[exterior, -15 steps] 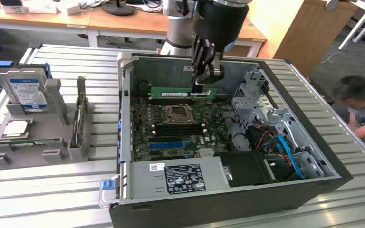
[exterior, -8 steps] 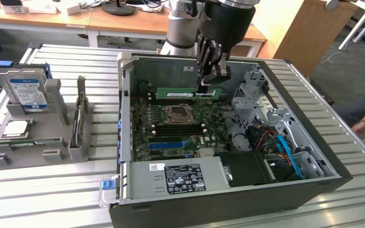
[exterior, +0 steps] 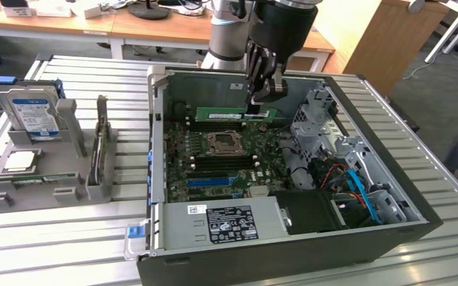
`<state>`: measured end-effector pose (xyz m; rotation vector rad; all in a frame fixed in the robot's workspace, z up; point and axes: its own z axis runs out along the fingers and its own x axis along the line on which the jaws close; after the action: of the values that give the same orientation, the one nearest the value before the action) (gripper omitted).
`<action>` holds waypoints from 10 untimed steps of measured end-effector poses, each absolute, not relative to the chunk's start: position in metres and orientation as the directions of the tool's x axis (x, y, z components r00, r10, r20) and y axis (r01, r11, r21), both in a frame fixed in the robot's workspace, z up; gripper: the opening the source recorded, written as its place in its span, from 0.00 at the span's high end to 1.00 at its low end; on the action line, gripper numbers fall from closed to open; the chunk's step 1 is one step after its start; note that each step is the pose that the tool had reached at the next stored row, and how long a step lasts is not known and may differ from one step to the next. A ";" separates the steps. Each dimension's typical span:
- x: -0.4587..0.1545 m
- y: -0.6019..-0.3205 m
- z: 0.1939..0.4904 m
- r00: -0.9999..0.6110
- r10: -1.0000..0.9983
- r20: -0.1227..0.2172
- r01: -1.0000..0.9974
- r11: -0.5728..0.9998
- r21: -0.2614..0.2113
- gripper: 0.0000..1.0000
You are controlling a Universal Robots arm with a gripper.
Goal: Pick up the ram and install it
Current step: 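Pick up the ram and move it above insertion slot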
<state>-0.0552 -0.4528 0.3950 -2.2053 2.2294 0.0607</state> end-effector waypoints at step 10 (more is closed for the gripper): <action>-0.055 -0.431 0.393 -0.011 -0.999 -0.031 -1.000 0.010 0.024 0.88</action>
<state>-0.0552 -0.4312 0.3932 -2.2052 2.2292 0.0605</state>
